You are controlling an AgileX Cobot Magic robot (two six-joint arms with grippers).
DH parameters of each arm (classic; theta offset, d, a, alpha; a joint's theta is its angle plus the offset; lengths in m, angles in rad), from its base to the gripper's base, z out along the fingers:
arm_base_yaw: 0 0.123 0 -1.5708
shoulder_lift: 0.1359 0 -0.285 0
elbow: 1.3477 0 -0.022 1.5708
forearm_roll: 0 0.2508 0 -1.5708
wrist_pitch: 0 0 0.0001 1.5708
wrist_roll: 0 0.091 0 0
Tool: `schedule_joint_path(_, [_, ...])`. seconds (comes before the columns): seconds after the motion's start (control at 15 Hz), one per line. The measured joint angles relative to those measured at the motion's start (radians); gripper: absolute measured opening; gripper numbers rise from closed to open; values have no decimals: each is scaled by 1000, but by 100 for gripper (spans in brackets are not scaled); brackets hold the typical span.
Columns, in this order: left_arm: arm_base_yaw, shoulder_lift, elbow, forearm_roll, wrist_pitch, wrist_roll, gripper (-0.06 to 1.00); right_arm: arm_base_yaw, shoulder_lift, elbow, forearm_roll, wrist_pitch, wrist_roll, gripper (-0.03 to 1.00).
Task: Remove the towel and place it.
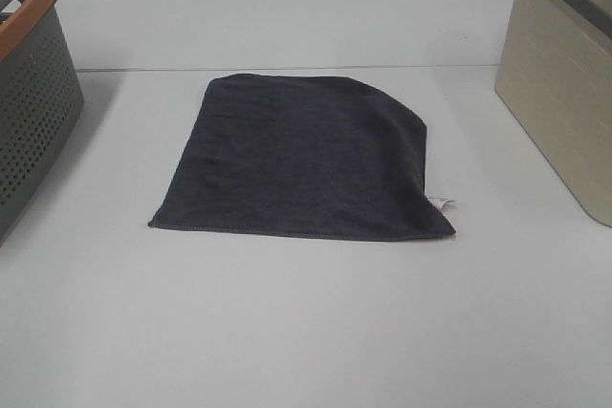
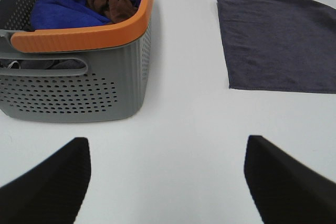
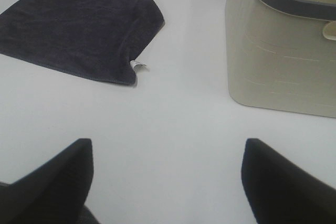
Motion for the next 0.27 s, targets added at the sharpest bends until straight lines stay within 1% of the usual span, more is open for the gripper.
schedule_joint_path(0.27, [0,0,0,0,0,0,75,0,0,0,0,0,0,76])
